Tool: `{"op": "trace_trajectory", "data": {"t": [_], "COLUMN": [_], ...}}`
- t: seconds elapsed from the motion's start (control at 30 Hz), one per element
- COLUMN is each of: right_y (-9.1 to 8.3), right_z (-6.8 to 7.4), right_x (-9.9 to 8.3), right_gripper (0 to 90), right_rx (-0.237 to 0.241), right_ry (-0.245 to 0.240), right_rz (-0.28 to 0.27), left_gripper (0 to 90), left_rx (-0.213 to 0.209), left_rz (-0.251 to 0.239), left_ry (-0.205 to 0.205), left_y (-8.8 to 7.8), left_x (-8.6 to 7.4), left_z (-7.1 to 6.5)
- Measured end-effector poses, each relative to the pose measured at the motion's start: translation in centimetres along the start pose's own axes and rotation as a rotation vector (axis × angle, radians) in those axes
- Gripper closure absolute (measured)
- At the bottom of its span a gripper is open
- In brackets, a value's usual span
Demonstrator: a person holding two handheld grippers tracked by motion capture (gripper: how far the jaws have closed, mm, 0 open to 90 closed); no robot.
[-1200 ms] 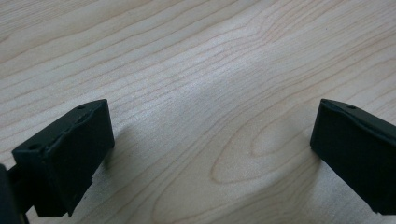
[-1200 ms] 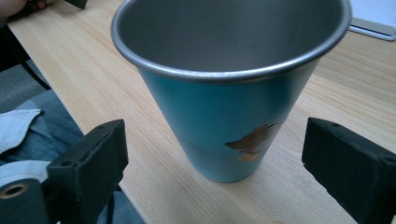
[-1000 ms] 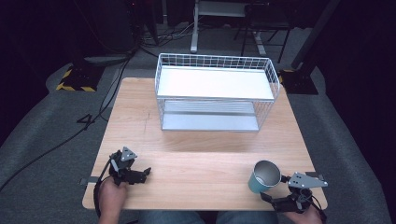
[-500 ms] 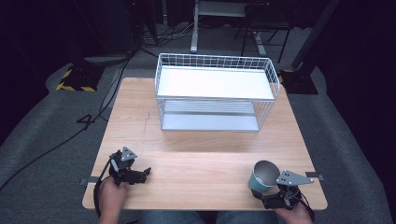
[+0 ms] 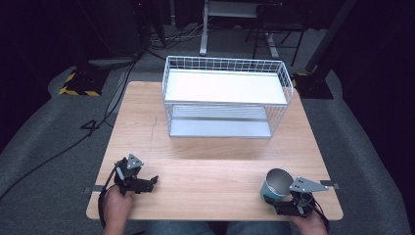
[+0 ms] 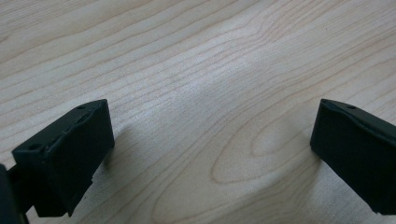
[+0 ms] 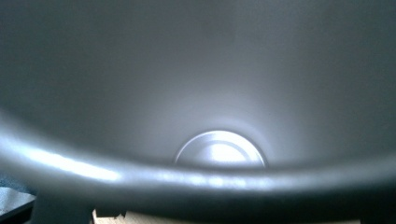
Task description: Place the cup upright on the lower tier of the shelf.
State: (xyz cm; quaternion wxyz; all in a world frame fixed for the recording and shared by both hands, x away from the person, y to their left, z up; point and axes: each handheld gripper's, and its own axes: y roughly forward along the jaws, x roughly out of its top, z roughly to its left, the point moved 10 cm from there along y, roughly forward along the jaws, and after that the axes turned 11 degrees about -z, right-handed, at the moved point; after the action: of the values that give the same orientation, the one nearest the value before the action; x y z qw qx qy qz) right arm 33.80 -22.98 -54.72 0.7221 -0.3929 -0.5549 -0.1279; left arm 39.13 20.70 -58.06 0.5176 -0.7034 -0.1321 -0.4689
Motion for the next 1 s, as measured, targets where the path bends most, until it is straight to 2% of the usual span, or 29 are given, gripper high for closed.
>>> {"op": "trace_trajectory", "data": {"t": [0.6,1.0], "right_y": [-0.3,1.0], "right_z": [0.3,0.8], "right_x": [1.1,3.6], "right_gripper": [22.6,22.6], "right_rx": [0.009,0.034], "right_ry": [-0.014,-0.030], "right_rz": [-0.013,-0.035], "left_gripper": [0.1,0.1], "left_rx": [0.000,0.000], "left_rz": [0.000,0.000], "left_ry": [-0.001,-0.001], "left_y": [0.0,0.0], "left_x": [0.0,0.0], "left_z": [0.0,0.0]}}
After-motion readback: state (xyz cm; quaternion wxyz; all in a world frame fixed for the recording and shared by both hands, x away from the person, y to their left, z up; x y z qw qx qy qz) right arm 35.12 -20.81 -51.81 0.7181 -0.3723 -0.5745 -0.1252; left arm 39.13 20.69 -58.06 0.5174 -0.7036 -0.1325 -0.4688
